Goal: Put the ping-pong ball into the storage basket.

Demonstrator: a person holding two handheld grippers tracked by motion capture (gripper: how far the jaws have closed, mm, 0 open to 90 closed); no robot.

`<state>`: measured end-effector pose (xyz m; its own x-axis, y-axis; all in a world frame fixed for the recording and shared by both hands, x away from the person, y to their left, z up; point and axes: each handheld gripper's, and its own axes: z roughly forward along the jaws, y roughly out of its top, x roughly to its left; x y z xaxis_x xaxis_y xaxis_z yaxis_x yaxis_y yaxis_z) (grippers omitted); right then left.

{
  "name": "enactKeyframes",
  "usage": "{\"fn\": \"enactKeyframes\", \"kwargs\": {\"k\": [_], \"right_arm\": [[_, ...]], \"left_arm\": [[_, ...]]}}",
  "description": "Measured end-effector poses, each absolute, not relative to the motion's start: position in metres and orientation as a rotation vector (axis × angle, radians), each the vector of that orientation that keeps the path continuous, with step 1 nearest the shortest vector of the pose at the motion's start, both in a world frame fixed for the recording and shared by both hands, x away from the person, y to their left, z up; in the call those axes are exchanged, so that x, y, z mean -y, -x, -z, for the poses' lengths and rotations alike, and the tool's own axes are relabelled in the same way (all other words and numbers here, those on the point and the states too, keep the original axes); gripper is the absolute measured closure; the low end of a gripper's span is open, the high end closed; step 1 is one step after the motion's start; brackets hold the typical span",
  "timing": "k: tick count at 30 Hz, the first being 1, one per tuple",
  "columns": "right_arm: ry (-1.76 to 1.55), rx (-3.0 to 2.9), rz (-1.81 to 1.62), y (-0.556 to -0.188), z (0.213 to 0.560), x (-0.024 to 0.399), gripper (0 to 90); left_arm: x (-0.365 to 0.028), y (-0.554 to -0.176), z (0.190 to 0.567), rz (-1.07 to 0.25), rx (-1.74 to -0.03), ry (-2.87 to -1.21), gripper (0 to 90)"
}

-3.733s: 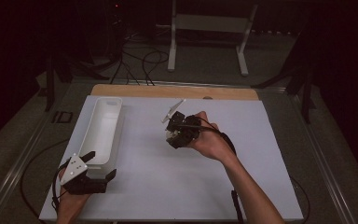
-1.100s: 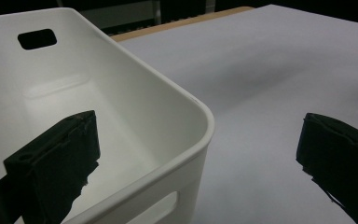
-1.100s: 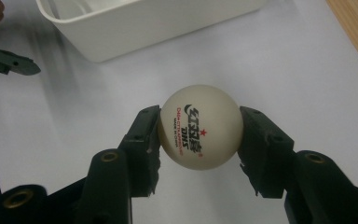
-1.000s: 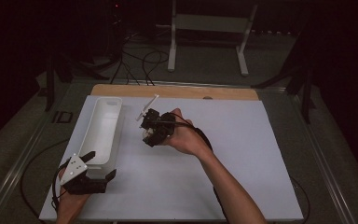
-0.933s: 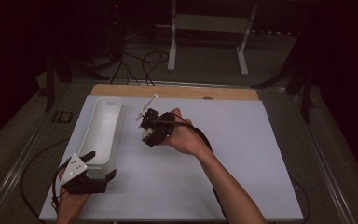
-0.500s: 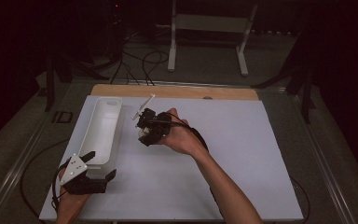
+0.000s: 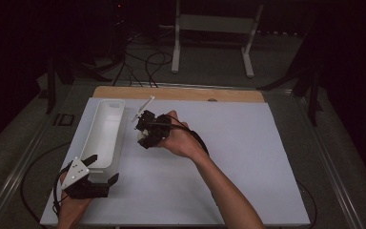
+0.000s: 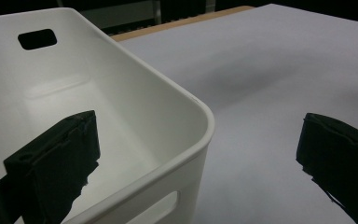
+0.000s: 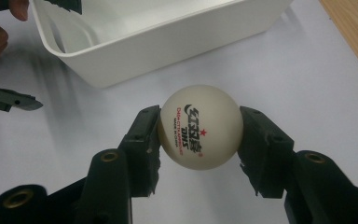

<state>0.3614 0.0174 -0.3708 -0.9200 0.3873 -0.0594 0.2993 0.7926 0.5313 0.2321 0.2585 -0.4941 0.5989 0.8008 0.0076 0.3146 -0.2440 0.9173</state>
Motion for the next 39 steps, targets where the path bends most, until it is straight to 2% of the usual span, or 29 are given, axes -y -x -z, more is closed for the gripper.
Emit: {"fn": "enactKeyframes", "kwargs": {"k": [39], "right_arm": [[-0.552, -2.789, -0.843, -0.37, 0.37, -0.039, 50.4]], "left_arm": [[-0.259, -0.232, 0.494, -0.602, -0.907, -1.815, 0.1]]}}
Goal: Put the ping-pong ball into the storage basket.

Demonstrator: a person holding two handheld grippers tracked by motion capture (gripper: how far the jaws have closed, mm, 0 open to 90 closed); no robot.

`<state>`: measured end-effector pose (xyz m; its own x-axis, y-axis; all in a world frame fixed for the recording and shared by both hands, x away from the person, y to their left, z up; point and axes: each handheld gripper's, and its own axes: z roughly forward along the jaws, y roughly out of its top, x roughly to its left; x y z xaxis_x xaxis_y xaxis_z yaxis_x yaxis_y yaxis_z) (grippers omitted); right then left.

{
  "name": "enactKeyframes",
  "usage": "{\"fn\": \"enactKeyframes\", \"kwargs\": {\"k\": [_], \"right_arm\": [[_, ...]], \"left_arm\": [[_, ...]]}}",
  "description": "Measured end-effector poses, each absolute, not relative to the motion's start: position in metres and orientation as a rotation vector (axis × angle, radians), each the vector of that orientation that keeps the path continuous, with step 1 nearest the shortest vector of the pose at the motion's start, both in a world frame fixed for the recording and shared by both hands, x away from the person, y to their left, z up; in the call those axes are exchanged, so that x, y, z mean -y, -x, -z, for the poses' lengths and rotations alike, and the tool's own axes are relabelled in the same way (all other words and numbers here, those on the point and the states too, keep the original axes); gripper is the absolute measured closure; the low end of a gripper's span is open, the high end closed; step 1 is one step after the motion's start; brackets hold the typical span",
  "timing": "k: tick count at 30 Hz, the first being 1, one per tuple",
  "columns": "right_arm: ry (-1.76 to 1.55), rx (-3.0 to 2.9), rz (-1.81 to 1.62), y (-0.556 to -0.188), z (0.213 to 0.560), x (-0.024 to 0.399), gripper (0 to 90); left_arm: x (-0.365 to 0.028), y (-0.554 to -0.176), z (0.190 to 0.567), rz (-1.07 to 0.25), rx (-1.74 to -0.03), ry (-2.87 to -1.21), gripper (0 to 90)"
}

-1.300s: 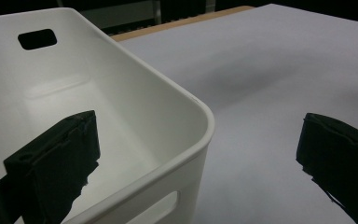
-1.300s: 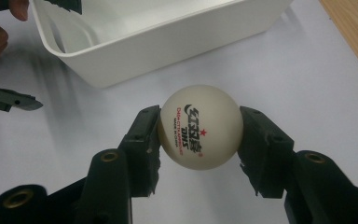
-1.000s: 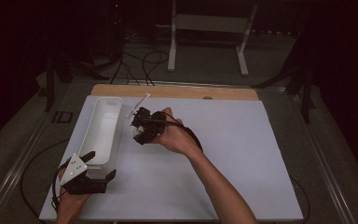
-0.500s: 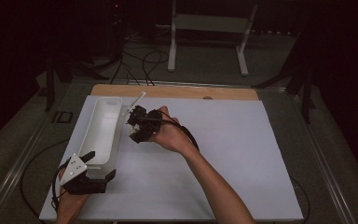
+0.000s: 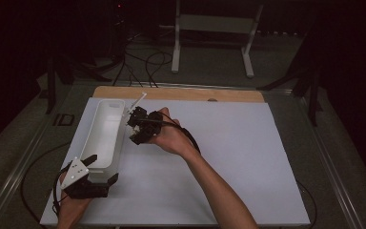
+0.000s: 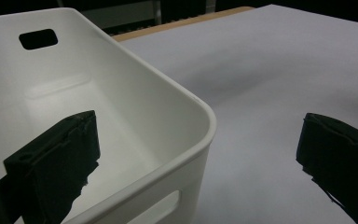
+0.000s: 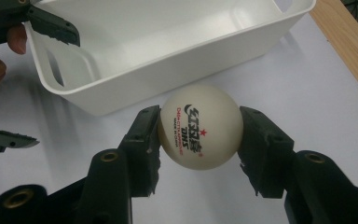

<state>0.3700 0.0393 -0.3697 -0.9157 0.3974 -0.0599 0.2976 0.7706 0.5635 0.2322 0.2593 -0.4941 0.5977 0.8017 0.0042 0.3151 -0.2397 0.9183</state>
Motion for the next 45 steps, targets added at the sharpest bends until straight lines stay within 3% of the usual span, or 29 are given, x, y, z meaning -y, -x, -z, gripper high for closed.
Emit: {"fn": "enactKeyframes", "kwargs": {"k": [45], "right_arm": [[-0.551, -2.761, -0.899, -0.374, 0.375, -0.064, 50.4]], "left_arm": [[-0.26, -0.232, 0.494, -0.602, -0.906, -1.814, 0.1]]}}
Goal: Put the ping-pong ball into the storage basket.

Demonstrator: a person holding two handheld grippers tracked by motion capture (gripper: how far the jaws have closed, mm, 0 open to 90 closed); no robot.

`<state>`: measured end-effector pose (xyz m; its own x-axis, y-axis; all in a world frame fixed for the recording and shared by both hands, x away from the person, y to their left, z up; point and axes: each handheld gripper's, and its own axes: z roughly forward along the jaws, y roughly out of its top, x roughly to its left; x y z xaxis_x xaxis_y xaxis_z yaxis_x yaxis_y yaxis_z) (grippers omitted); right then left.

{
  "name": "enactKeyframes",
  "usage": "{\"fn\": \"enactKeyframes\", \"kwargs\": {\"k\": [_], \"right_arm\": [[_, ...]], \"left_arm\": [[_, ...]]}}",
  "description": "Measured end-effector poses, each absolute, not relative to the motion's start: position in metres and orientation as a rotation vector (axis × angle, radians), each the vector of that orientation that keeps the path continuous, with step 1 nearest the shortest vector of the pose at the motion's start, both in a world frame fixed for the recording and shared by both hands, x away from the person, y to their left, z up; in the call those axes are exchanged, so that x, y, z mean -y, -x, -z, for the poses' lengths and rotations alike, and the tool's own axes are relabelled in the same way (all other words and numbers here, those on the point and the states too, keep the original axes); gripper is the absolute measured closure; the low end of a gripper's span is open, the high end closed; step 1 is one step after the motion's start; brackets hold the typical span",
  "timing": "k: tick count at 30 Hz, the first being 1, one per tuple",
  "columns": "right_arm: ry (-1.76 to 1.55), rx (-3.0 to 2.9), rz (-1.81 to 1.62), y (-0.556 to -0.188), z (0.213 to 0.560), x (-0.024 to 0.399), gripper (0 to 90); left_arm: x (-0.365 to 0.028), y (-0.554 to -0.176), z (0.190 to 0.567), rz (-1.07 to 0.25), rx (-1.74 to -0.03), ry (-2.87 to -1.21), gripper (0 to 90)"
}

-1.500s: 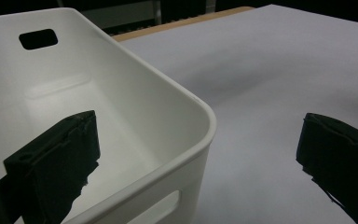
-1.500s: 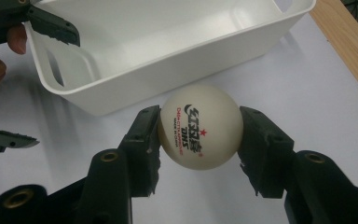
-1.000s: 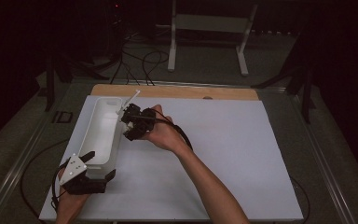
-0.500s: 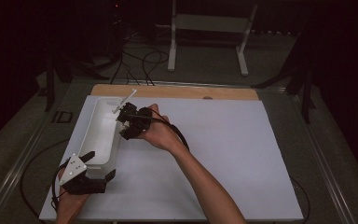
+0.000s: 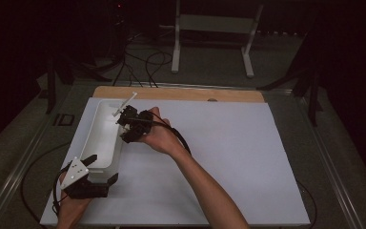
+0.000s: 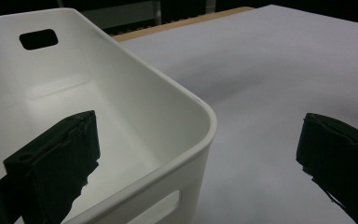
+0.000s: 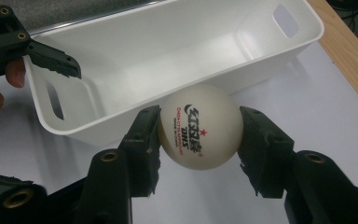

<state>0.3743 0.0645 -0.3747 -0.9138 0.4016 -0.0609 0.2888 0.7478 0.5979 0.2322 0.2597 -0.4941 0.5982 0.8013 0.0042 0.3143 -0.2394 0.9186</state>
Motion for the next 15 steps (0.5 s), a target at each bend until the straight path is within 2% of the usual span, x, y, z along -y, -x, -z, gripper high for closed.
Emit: {"fn": "enactKeyframes", "kwargs": {"k": [15], "right_arm": [[-0.551, -2.757, -0.939, -0.3751, 0.3757, -0.0721, 50.4]], "left_arm": [[-0.2602, -0.2323, 0.4941, -0.603, -0.908, -1.812, 0.1]]}}
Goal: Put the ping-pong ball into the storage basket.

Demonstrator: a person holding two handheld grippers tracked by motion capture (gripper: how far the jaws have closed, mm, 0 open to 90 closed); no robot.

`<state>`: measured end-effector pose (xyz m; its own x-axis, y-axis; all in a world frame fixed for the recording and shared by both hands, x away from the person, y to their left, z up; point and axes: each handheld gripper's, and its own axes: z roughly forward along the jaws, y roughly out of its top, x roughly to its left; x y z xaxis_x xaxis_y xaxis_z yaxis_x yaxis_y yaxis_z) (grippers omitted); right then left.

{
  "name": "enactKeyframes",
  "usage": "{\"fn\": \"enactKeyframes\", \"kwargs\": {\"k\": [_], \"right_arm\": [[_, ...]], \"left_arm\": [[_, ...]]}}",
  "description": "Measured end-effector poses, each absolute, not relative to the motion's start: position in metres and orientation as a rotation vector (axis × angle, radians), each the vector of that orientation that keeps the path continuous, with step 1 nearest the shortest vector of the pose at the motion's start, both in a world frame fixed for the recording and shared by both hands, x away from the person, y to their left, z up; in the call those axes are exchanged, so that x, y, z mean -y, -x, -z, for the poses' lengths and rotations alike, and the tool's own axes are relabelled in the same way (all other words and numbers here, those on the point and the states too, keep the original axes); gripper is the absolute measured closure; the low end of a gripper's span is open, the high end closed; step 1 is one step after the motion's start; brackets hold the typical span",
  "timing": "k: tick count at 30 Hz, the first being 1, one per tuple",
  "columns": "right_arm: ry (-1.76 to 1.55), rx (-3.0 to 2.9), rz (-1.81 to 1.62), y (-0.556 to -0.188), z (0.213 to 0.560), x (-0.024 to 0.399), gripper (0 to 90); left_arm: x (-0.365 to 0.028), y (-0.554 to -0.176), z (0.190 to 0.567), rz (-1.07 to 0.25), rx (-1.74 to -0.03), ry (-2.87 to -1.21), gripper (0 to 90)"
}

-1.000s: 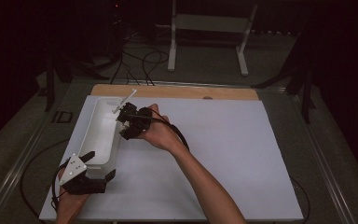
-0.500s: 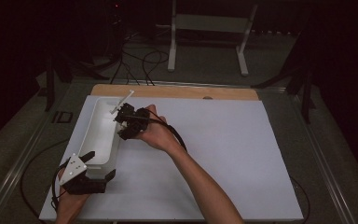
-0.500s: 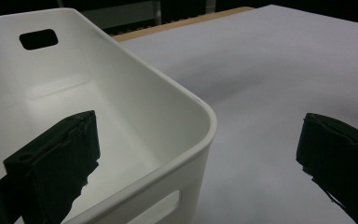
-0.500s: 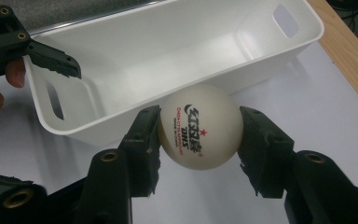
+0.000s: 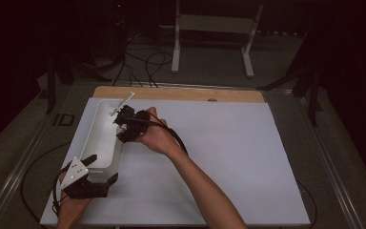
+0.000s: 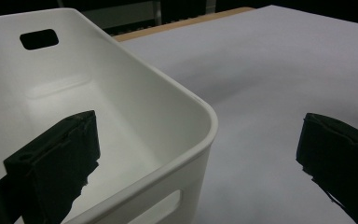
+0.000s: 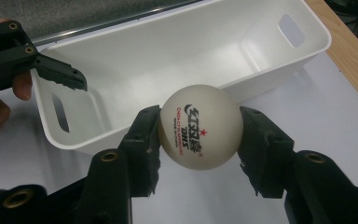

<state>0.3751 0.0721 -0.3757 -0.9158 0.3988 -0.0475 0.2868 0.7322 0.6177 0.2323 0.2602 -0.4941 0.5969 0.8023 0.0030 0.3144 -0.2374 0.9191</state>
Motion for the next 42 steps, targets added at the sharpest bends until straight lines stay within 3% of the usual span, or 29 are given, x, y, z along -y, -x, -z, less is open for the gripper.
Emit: {"fn": "enactKeyframes", "kwargs": {"k": [42], "right_arm": [[-0.512, -2.75, -0.987, -0.372, 0.378, -0.102, 50.3]], "left_arm": [[-0.26, -0.232, 0.494, -0.603, -0.908, -1.812, 0.0]]}}
